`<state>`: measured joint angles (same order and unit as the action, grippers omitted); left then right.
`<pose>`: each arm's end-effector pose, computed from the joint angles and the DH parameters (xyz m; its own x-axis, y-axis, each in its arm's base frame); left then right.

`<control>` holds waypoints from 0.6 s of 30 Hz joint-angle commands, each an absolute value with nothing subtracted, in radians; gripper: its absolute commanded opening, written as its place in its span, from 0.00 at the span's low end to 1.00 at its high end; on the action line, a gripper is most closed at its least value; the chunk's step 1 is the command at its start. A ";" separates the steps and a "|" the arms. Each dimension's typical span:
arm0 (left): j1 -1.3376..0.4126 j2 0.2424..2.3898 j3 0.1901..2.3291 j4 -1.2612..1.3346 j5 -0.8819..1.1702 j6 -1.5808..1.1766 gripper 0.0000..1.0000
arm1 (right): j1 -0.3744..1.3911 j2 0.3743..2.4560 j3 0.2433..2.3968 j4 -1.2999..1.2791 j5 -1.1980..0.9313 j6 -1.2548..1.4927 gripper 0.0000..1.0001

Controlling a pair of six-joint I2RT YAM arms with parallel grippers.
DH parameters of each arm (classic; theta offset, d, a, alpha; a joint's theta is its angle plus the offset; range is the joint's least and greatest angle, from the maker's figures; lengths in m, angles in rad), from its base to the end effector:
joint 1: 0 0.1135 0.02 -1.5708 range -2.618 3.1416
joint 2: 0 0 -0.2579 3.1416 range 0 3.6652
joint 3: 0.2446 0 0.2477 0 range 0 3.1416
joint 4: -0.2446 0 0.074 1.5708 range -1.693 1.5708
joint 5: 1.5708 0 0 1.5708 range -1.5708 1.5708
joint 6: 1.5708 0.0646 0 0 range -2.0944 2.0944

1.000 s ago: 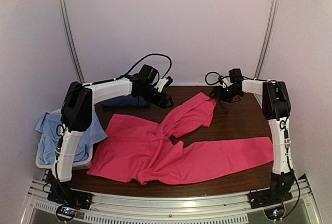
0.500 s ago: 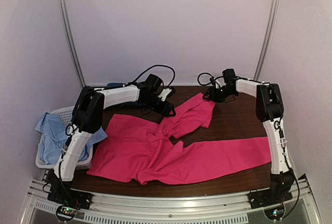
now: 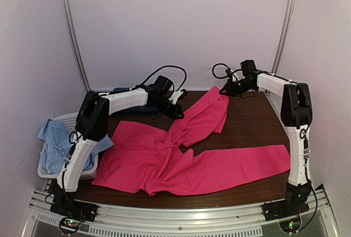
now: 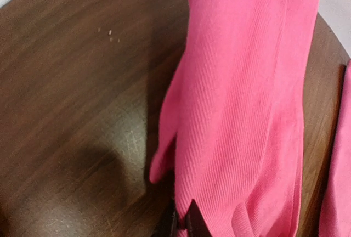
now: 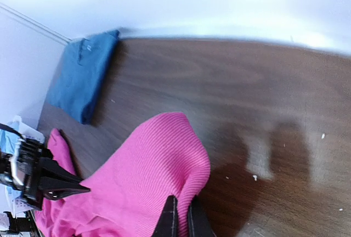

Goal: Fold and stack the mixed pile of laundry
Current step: Flatten out the crumpled trousers at the center of the board.

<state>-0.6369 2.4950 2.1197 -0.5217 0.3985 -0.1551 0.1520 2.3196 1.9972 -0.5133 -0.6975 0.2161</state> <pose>0.4311 -0.3501 0.1322 -0.7354 0.3669 -0.5696 0.6368 0.6616 -0.3960 0.5130 0.1206 0.1915 -0.8323 0.0388 -0.5529 -0.3720 0.7004 0.6092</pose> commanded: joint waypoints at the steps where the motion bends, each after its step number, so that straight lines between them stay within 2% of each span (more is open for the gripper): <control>1: -0.644 2.319 2.073 -0.458 0.366 -0.101 0.04 | 0.156 2.078 2.007 -0.403 -0.618 0.198 0.00; 5: -0.651 2.210 1.948 -0.394 0.345 -0.045 0.00 | 0.178 1.916 1.877 -0.448 -0.498 0.081 0.00; 9: -0.686 2.143 1.831 -0.390 0.414 0.077 0.00 | 0.221 1.693 1.496 -0.357 -0.299 0.014 0.00; 13: -0.774 2.091 1.683 -0.404 0.374 0.186 0.00 | 0.217 1.488 1.081 -0.215 -0.161 0.074 0.00; 18: -0.896 2.100 1.582 -0.424 0.321 0.257 0.00 | 0.156 1.410 0.832 -0.204 -0.061 0.152 0.00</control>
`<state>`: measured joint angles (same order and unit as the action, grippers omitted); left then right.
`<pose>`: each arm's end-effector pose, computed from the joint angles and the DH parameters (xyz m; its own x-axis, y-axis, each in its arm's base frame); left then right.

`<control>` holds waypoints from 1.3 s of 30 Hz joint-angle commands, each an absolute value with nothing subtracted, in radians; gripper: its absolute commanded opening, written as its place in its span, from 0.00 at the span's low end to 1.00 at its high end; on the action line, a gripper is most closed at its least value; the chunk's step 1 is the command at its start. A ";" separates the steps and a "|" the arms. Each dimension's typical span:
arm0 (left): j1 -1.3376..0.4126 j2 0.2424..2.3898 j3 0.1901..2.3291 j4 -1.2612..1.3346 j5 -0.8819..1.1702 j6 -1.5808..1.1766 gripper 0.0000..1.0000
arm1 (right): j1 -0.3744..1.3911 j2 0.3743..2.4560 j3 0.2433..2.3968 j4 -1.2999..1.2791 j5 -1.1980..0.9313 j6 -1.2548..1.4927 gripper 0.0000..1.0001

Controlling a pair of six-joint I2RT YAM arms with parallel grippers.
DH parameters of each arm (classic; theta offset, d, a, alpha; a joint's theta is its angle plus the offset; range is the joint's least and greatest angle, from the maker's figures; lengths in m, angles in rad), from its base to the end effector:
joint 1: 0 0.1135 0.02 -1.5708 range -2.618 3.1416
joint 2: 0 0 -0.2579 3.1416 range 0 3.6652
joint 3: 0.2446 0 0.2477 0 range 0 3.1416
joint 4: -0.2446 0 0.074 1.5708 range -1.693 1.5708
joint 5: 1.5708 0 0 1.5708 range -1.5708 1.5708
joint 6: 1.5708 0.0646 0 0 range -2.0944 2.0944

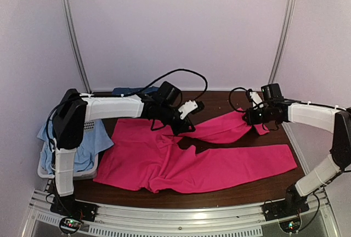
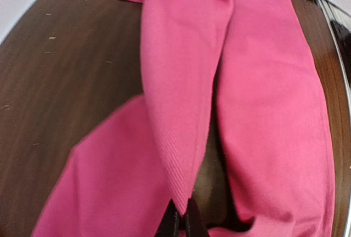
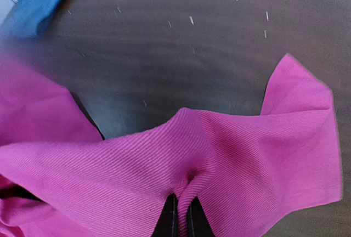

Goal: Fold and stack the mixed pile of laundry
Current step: Flatten out the crumpled trousers at the center of the board.

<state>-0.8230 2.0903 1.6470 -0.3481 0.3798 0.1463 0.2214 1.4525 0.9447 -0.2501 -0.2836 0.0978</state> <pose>0.3123 -0.3719 0.1932 -0.3535 0.5802 -0.7338 0.9195 0.3598 -0.1584 0.3156 0.0896 0.2117 -0.7074 -0.0631 -0.7040 -0.3416 0.9025 0.2623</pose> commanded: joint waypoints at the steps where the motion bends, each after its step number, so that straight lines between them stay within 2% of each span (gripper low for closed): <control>1: -0.921 2.107 1.571 -0.438 0.303 0.276 0.00 | 0.145 1.402 0.819 -0.220 -0.043 0.174 0.00; 4: -0.944 2.129 1.581 -0.512 0.380 0.303 0.01 | 0.133 1.367 0.779 -0.252 0.005 0.217 0.00; 7: -0.910 2.095 1.584 -0.537 0.496 0.281 0.32 | 0.126 1.321 0.742 -0.259 0.010 0.230 0.00; 9: -0.842 2.043 1.563 -0.482 0.565 0.225 0.45 | 0.123 1.301 0.727 -0.273 0.004 0.231 0.00; 11: -0.755 1.999 1.552 -0.408 0.536 0.141 0.54 | 0.117 1.284 0.706 -0.270 0.018 0.238 0.00; 13: -0.675 1.995 1.588 -0.393 0.439 0.096 0.58 | 0.102 1.277 0.687 -0.249 0.003 0.242 0.00; 16: -0.619 2.097 1.748 -0.521 0.267 0.114 0.63 | 0.089 1.294 0.687 -0.227 -0.026 0.248 0.00; 19: -0.597 2.203 1.853 -0.612 0.240 0.170 0.64 | 0.081 1.317 0.698 -0.203 -0.036 0.252 0.00; 29: -0.636 2.382 1.995 -0.695 0.215 0.368 0.73 | 0.074 1.411 0.784 -0.169 -0.088 0.244 0.00; 32: -0.649 2.423 2.016 -0.746 0.179 0.412 0.72 | 0.072 1.437 0.817 -0.162 -0.094 0.236 0.00; 34: -0.648 2.441 2.009 -0.748 0.117 0.408 0.65 | 0.071 1.464 0.841 -0.156 -0.100 0.227 0.00; 35: -0.646 2.448 2.008 -0.755 0.091 0.408 0.56 | 0.070 1.481 0.856 -0.153 -0.102 0.222 0.00; 38: -0.607 2.426 1.996 -0.745 0.067 0.332 0.11 | 0.067 1.535 0.921 -0.146 -0.107 0.198 0.00; 39: -0.578 2.401 1.978 -0.717 0.083 0.293 0.00 | 0.066 1.558 0.944 -0.138 -0.109 0.185 0.00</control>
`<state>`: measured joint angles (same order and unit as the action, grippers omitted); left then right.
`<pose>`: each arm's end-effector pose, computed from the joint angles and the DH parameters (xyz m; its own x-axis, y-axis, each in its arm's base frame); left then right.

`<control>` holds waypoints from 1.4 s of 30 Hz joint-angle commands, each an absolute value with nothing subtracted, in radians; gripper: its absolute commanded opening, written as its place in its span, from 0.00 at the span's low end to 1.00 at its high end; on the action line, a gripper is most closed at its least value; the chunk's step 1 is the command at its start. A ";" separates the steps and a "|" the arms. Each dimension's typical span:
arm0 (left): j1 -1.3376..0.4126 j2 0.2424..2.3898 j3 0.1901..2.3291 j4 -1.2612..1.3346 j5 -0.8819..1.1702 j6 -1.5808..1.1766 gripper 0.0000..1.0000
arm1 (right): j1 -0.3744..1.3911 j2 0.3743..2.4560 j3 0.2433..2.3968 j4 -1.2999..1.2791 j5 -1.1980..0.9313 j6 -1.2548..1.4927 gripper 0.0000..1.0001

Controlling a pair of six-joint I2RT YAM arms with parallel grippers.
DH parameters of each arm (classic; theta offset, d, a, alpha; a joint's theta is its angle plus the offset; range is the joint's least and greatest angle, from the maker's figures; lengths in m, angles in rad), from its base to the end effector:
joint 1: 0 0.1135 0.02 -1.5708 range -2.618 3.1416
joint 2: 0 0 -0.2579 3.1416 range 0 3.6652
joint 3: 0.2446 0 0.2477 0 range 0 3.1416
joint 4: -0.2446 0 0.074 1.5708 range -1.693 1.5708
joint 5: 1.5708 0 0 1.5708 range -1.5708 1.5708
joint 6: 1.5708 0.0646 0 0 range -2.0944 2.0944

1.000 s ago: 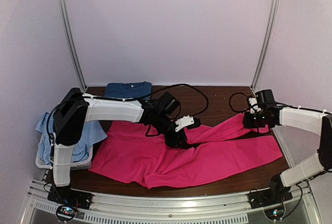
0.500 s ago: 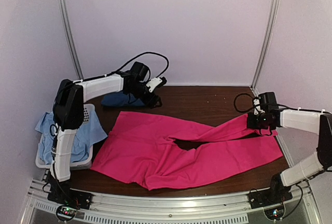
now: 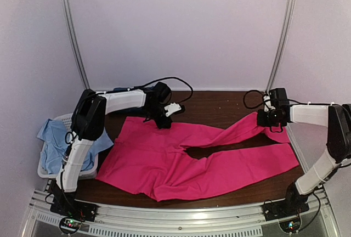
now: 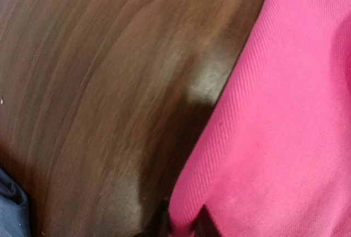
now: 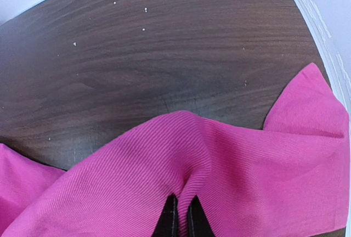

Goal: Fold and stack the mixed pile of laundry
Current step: Flatten out the crumpled trousers at the center of the board.

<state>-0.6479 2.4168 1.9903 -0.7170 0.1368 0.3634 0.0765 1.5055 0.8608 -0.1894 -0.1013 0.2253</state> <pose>0.4044 -0.3172 0.1141 -0.4497 0.7820 -0.4315 0.8589 0.5112 0.0313 0.3228 0.0313 0.1720 -0.7520 0.1653 -0.6381 0.0249 0.9745 0.2231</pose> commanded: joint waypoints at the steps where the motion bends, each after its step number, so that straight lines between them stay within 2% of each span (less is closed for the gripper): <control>1: -0.558 2.362 1.949 -0.677 0.090 0.253 0.00 | 0.066 1.573 0.966 -0.131 -0.112 0.171 0.00; 5: -0.533 2.184 1.793 -0.507 0.062 0.166 0.00 | 0.063 1.603 1.041 -0.168 -0.099 0.132 0.00; 7: -0.546 2.128 1.744 -0.499 0.058 0.172 0.00 | 0.064 1.590 1.011 -0.189 -0.074 0.131 0.00; 9: -0.580 2.112 1.686 -0.522 -0.042 0.214 0.00 | 0.065 1.566 0.954 -0.214 -0.053 0.133 0.00; 10: -0.605 2.110 1.657 -0.525 -0.113 0.239 0.06 | 0.064 1.552 0.911 -0.230 -0.063 0.131 0.07; 11: -0.623 2.117 1.640 -0.538 -0.188 0.257 0.14 | 0.064 1.541 0.882 -0.247 -0.085 0.128 0.18; 12: -0.629 2.128 1.638 -0.574 -0.240 0.254 0.20 | 0.065 1.534 0.858 -0.263 -0.111 0.136 0.31; 13: -0.622 2.138 1.640 -0.606 -0.260 0.240 0.22 | 0.066 1.533 0.844 -0.283 -0.149 0.149 0.48; 14: -0.609 2.141 1.637 -0.621 -0.273 0.215 0.22 | 0.066 1.531 0.833 -0.300 -0.178 0.162 0.60; 17: -0.554 2.141 1.644 -0.676 -0.267 0.172 0.18 | 0.063 1.489 0.810 -0.305 -0.198 0.194 0.77; 18: -0.543 2.141 1.644 -0.691 -0.279 0.173 0.15 | 0.060 1.465 0.809 -0.295 -0.194 0.203 0.88; 19: -0.540 2.141 1.644 -0.700 -0.310 0.171 0.13 | 0.053 1.442 0.817 -0.289 -0.188 0.213 0.96; 22: -0.512 2.160 1.670 -0.744 -0.356 0.142 0.07 | 0.014 1.445 0.873 -0.278 -0.161 0.230 0.97; 28: -0.482 2.180 1.684 -0.775 -0.388 0.102 0.02 | -0.040 1.663 1.068 -0.335 -0.074 0.232 0.82; 29: -0.482 2.173 1.682 -0.771 -0.369 0.101 0.05 | -0.040 1.703 1.104 -0.344 -0.060 0.229 0.81; 32: -0.482 2.139 1.673 -0.723 -0.296 0.109 0.35 | -0.039 1.804 1.176 -0.344 -0.036 0.211 0.79; 35: -0.482 2.118 1.671 -0.688 -0.121 0.166 0.49 | -0.040 1.872 1.243 -0.374 -0.053 0.153 0.80; 39: -0.482 2.141 1.691 -0.656 0.038 0.191 0.55 | -0.038 1.901 1.290 -0.409 -0.117 0.109 0.85; 42: -0.482 2.191 1.728 -0.656 0.068 0.186 0.57 | -0.038 1.902 1.301 -0.403 -0.184 0.101 0.90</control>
<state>-0.4778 2.1693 1.6672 -0.7067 -0.0631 0.1661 -0.0418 1.9095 1.2564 -0.3779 -0.1081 0.1432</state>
